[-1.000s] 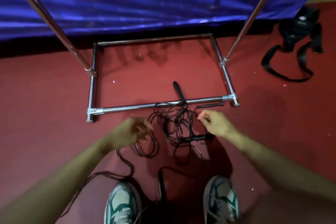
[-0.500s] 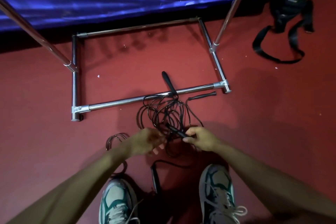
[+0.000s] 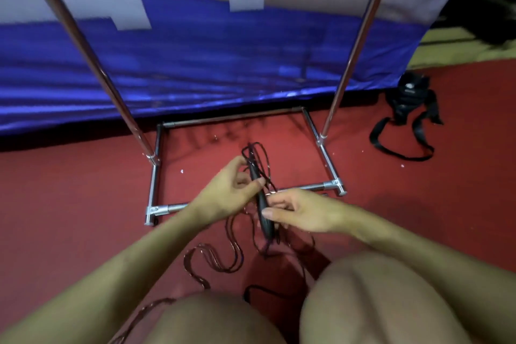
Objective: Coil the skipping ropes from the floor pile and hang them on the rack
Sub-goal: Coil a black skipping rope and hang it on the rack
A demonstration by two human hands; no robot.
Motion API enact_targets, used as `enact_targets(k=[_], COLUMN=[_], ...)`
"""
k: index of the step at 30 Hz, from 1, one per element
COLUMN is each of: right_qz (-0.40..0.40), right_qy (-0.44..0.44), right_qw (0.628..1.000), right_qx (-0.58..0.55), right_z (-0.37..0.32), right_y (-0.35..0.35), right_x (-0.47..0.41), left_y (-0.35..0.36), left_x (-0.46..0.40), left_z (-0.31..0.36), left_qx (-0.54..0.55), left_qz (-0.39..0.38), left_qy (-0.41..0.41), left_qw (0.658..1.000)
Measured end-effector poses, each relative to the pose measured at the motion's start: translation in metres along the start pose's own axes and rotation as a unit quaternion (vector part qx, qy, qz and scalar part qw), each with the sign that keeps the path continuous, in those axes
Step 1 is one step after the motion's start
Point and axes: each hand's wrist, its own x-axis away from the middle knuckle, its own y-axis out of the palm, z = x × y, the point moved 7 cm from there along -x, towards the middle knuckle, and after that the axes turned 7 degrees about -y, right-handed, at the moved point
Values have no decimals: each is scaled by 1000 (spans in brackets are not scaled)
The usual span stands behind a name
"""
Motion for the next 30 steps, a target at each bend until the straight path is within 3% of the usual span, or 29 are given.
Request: enact_targets(k=[3, 6, 10, 13, 15, 17, 20, 24, 28, 30], right_qz=[-7, 95, 193, 166, 130, 128, 123, 33, 104, 136], right_qy=[-42, -82, -118, -174, -161, -126, -63, -16, -10, -60], right_qw=[995, 979, 959, 949, 967, 976, 949, 938, 893, 897], right_qx=[92, 162, 168, 202, 150, 122, 283, 345, 437, 415], right_z=[-70, -128, -186, -233, -241, -229, -180, -151, -167, -173], right_y=[-35, -80, -131, -133, -124, -117, -126, -130, -140, -139], right_x=[2, 6, 17, 17, 8, 2, -2, -3, -6, -8], left_y=[-28, -58, -84, -95, -106, -124, -153, -173, -181, -173], left_x=[15, 37, 65, 82, 86, 84, 79, 70, 63, 61], left_z=[67, 130, 194, 232, 247, 246, 214, 177, 158, 159], left_qx=[-71, -114, -200, -202, -143, -46, 54, -1, -64, -128], left_qz=[11, 46, 47, 52, 71, 109, 173, 216, 242, 238], left_qy=[71, 111, 137, 171, 183, 179, 163, 167, 169, 178], left_qw=[995, 986, 969, 963, 970, 977, 970, 962, 953, 946])
